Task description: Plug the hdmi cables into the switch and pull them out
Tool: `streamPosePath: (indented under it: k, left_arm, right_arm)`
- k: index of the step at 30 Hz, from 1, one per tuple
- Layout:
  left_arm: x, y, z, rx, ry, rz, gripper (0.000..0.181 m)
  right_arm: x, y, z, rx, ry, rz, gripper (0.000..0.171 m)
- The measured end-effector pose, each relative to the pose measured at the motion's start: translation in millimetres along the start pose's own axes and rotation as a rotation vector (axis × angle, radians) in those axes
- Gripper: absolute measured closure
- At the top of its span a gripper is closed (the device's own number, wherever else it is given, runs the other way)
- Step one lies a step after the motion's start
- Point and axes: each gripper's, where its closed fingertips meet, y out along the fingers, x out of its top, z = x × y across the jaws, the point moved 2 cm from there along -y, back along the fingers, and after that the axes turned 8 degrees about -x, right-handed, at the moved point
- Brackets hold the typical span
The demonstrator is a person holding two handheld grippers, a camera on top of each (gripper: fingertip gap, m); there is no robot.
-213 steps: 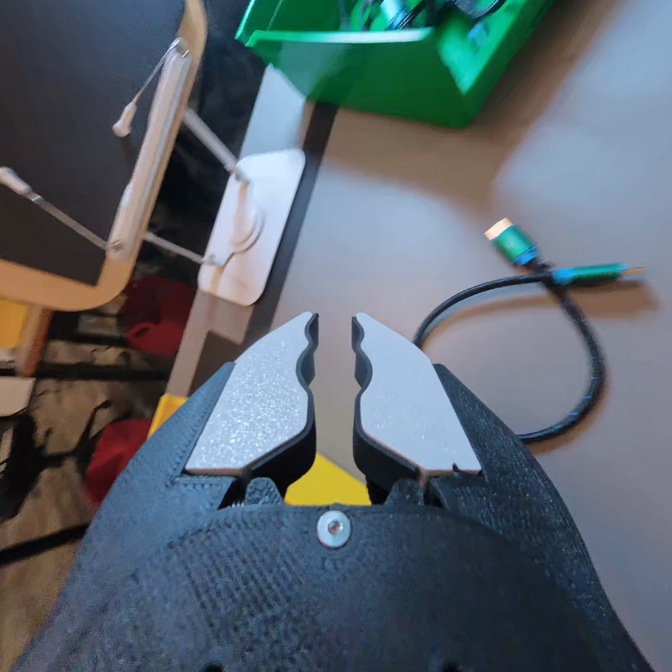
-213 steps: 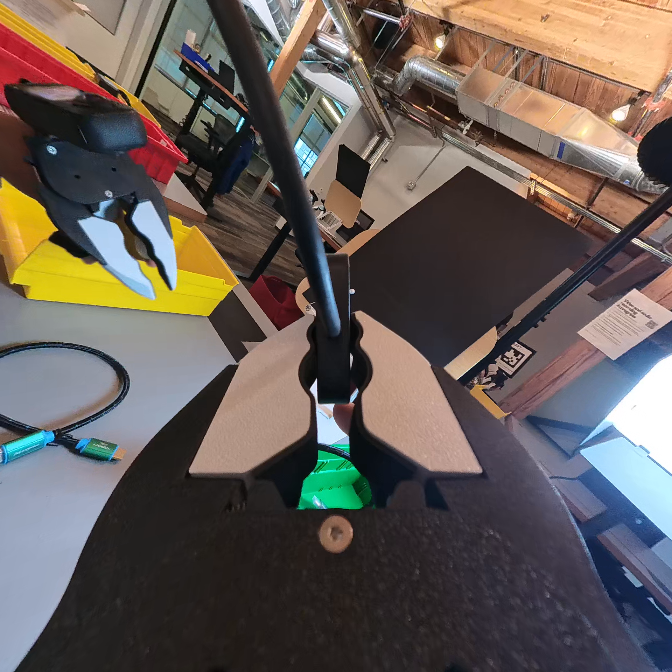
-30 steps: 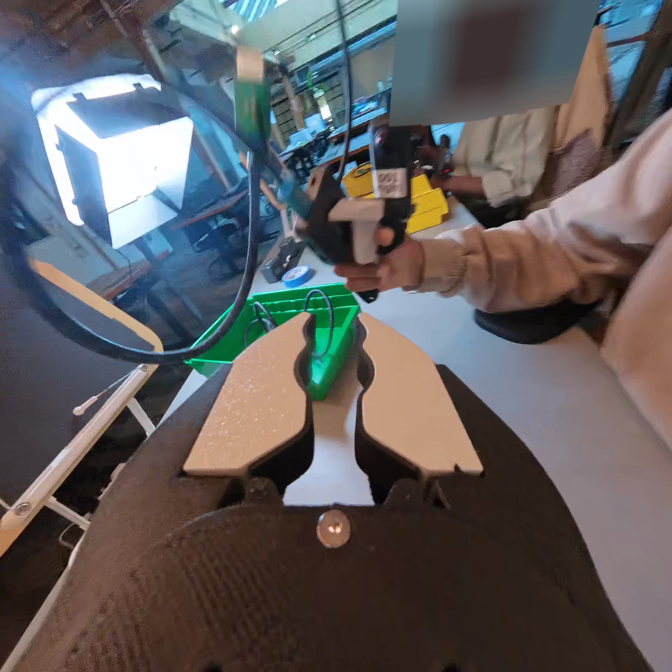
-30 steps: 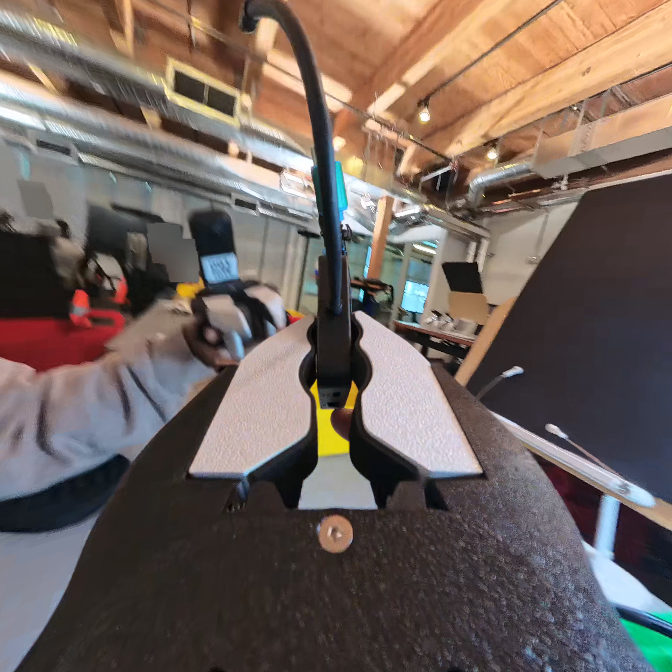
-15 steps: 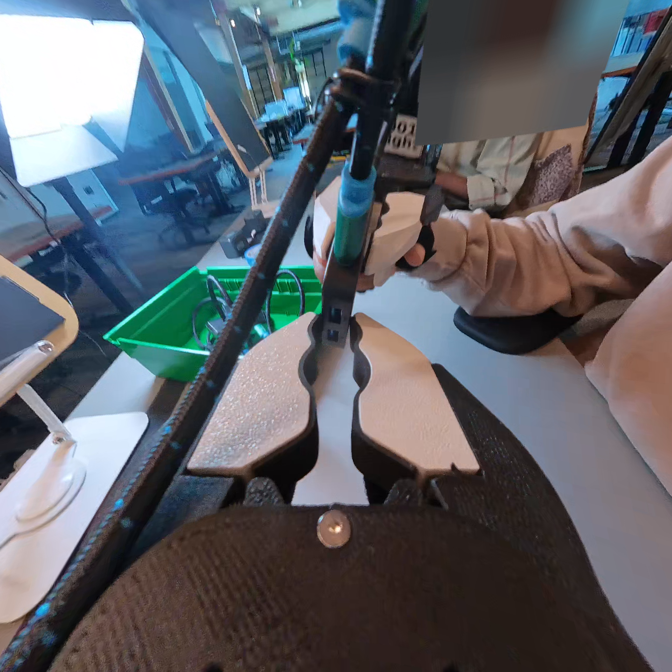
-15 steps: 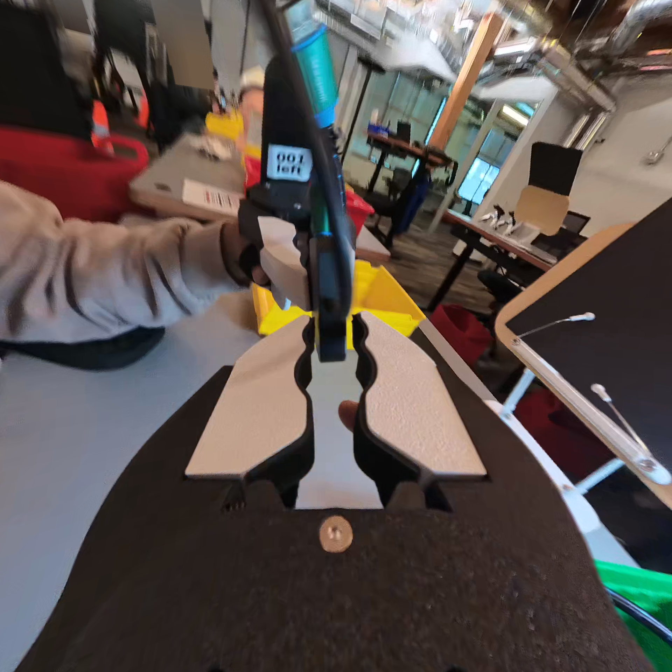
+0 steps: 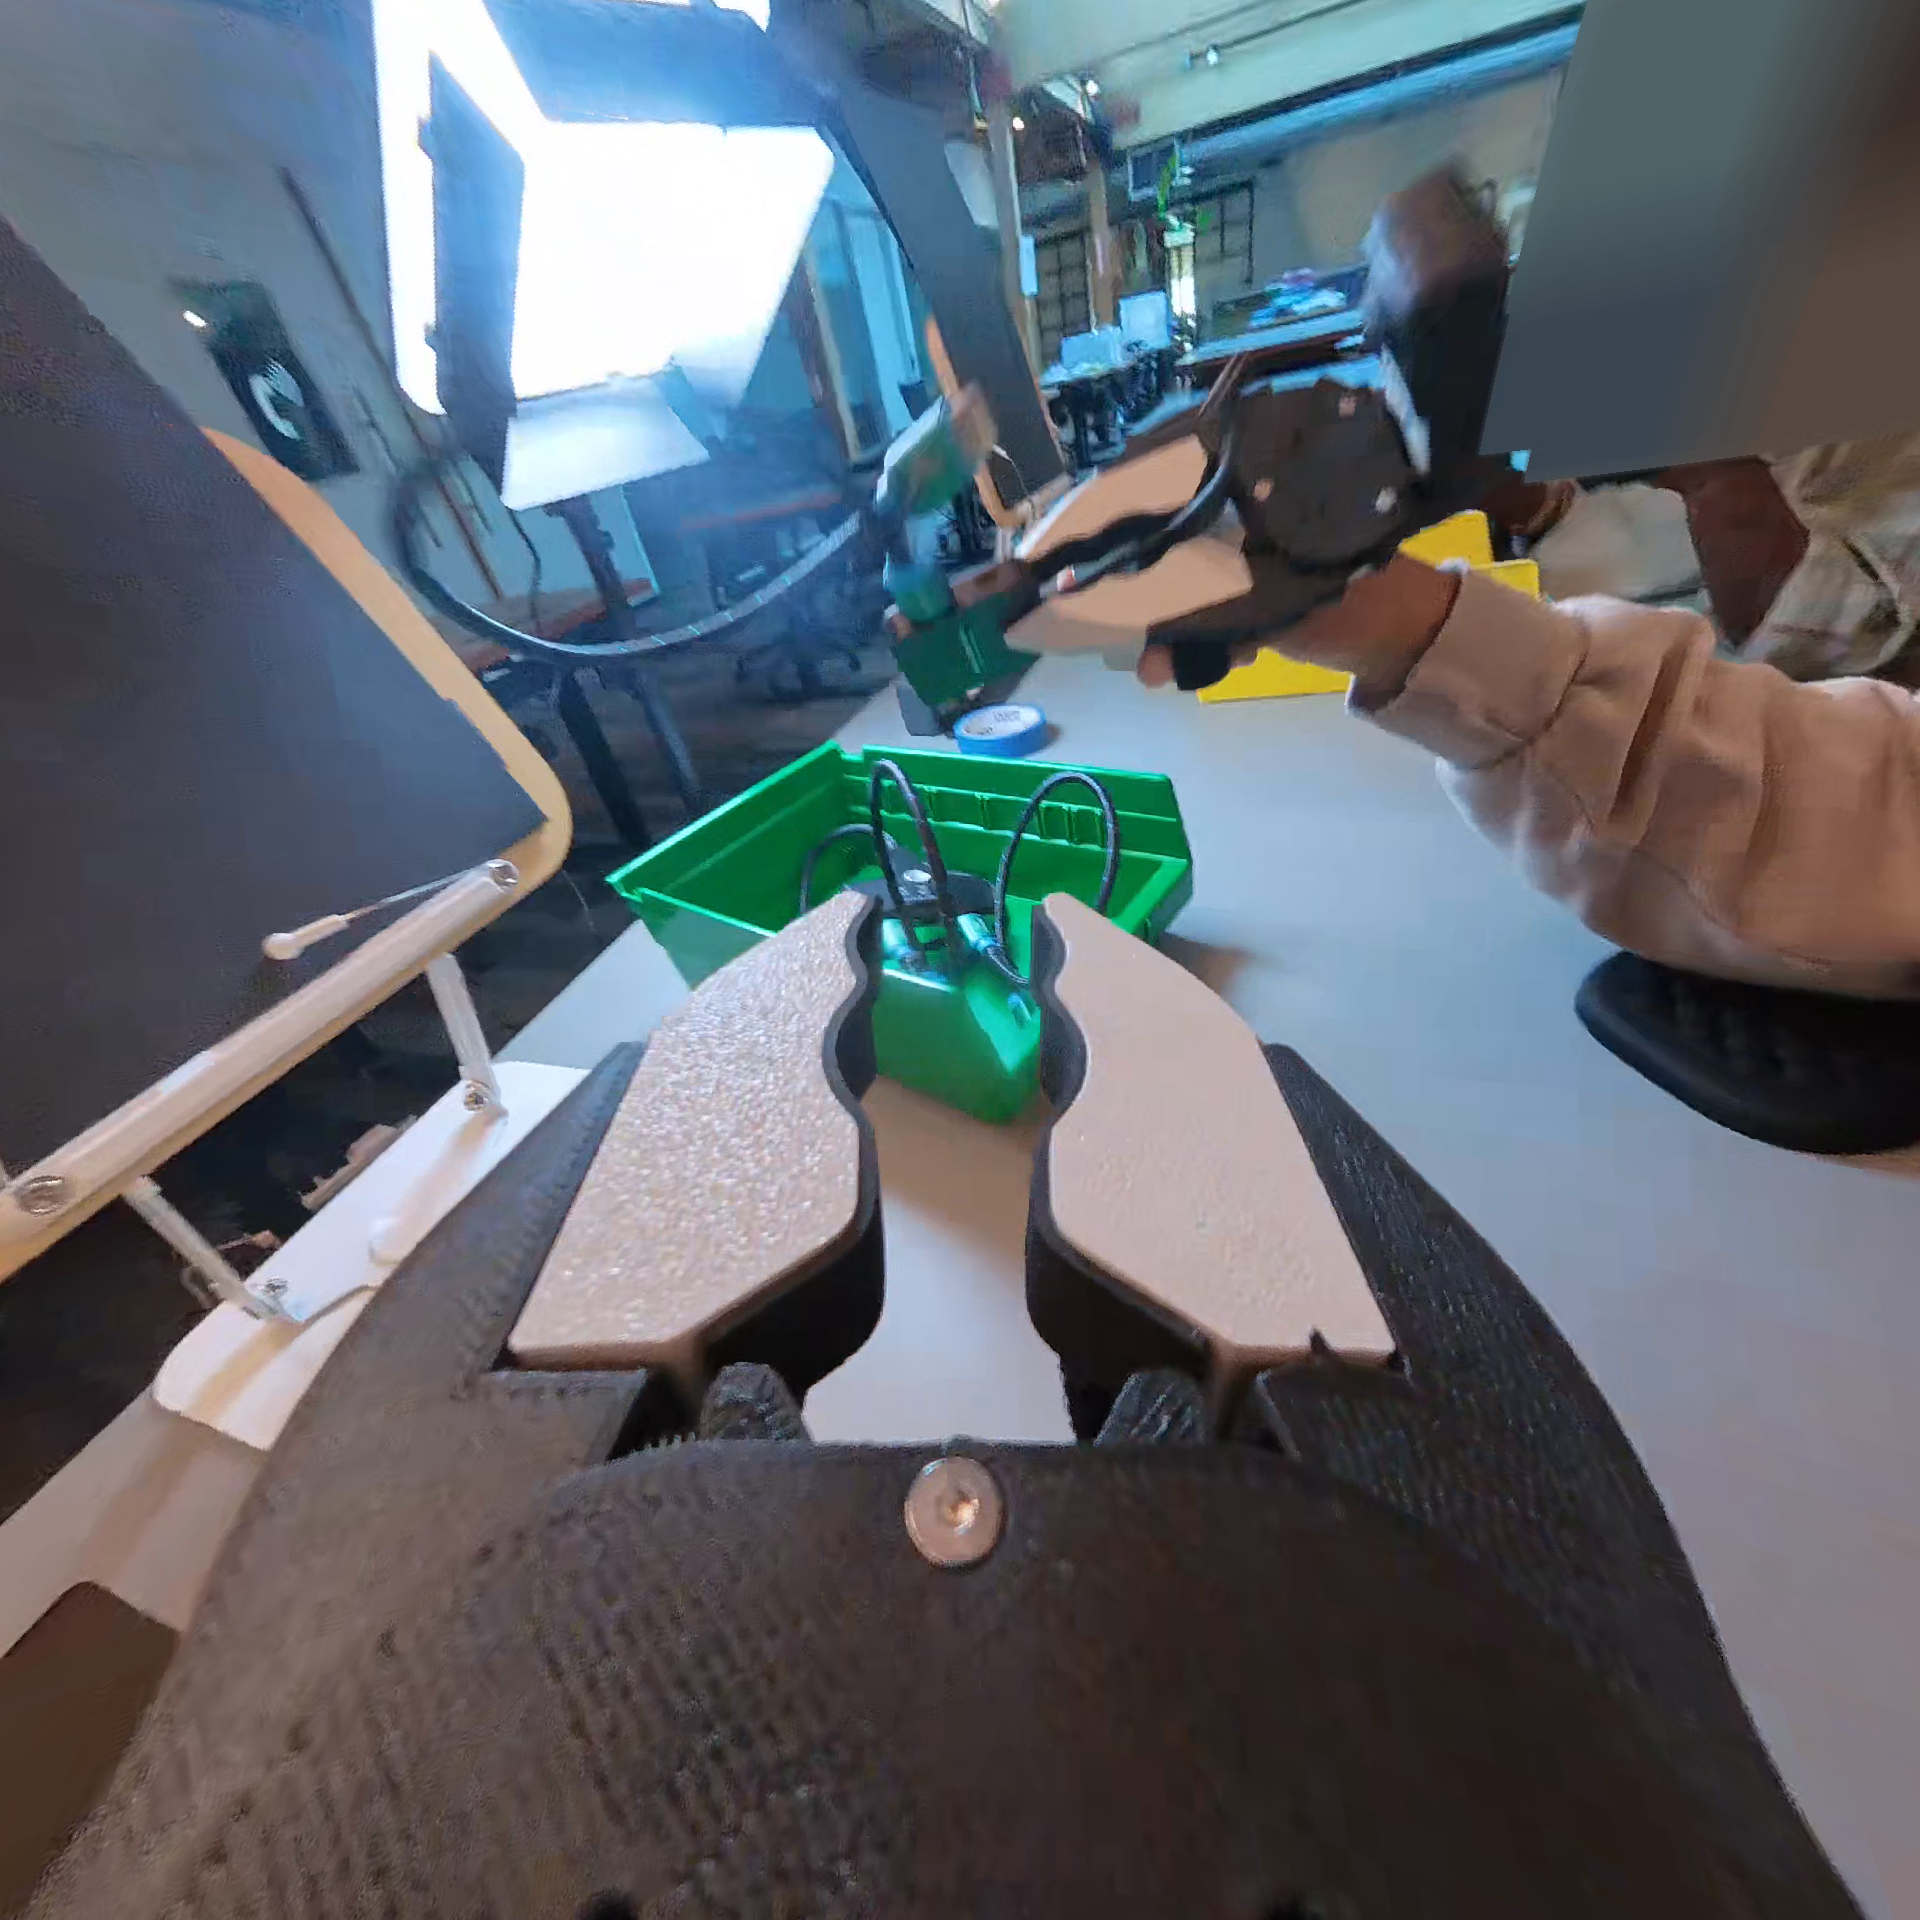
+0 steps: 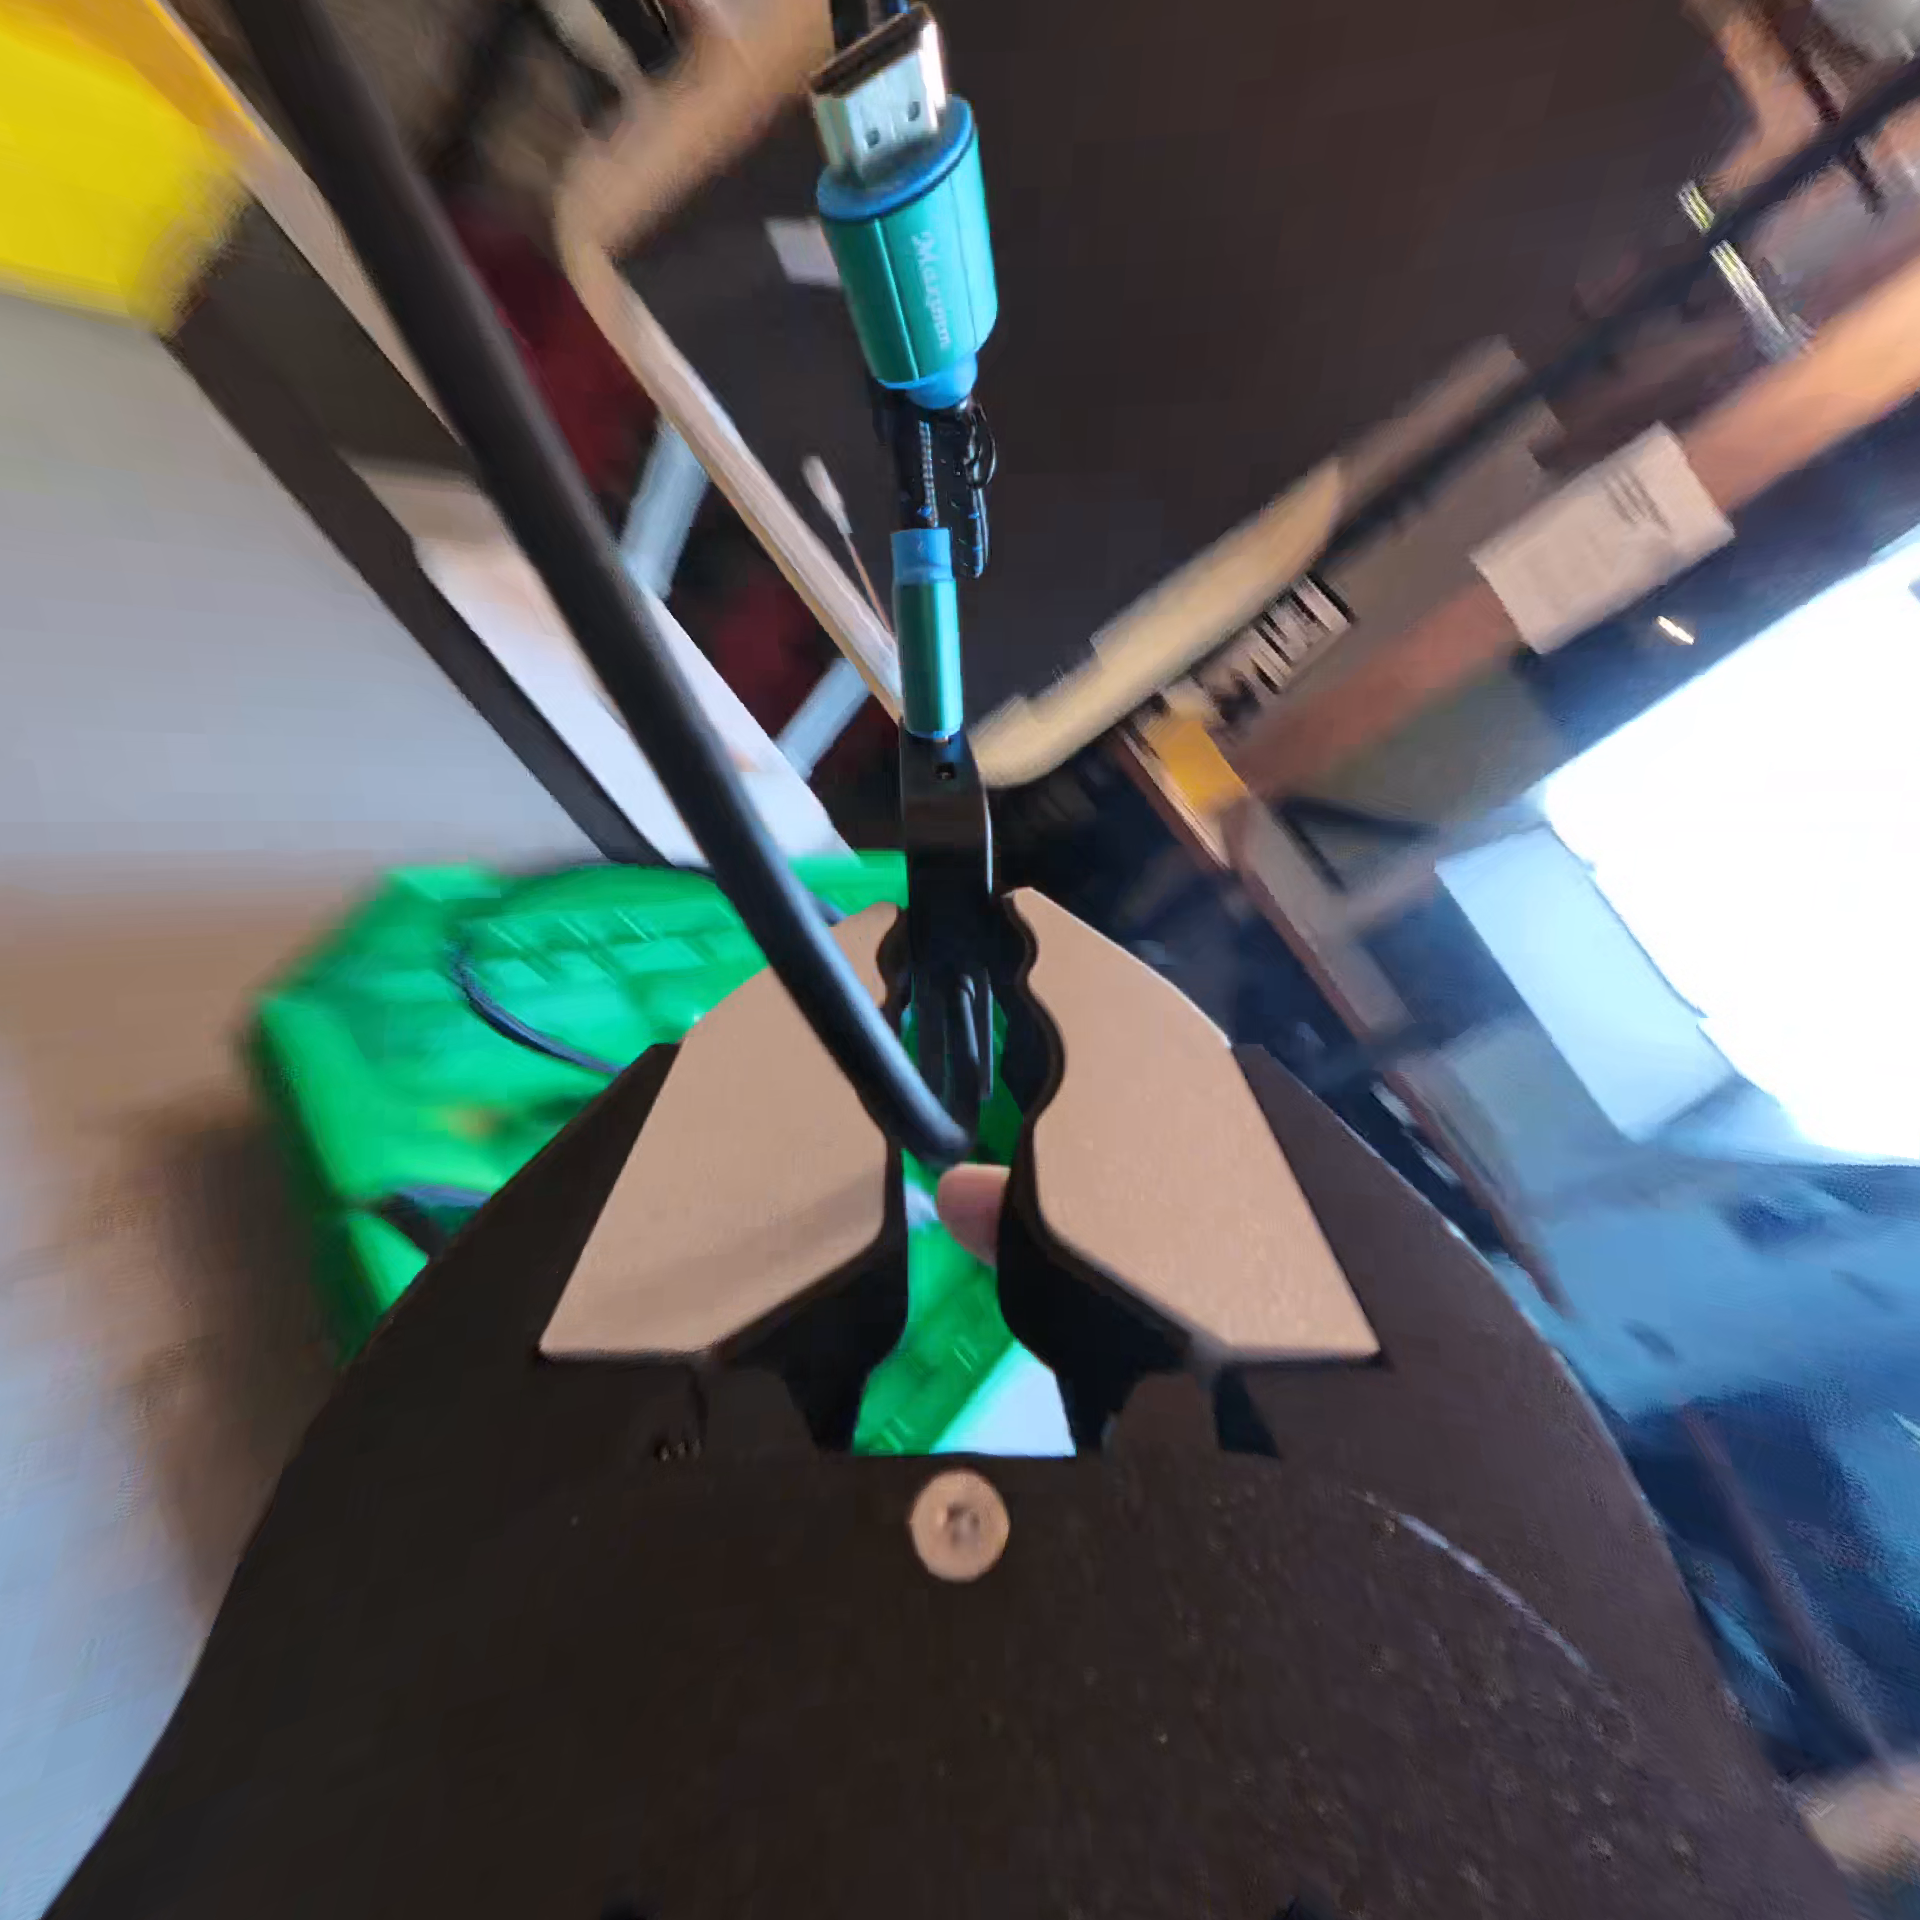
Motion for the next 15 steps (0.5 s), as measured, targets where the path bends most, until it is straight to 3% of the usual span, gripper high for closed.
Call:
streamPosePath:
  k: [2, 4, 5, 10, 15]
  left_arm:
    - [1, -7, 6, 0.037, 0.018, 0.001, 0.155]
    - [1, -11, 10, 0.058, 0.025, 0.01, 0.155]
    - [2, -13, 12, 0.067, 0.028, 0.006, 0.155]
    - [8, -27, 21, 0.12, 0.018, -0.002, 0.153]
    - [5, -49, 39, 0.217, 0.041, 0.041, 0.153]
  right_arm:
    - [-55, 18, -7, -0.113, -0.196, 0.25, 0.157]
    - [-109, 25, 10, -0.029, -0.322, 0.521, 0.156]
    - [-119, 29, 18, -0.006, -0.316, 0.549, 0.155]
    - [-102, 21, 30, 0.157, -0.105, 0.493, 0.14]
    - [-55, 5, 11, 0.191, 0.131, 0.279, 0.137]
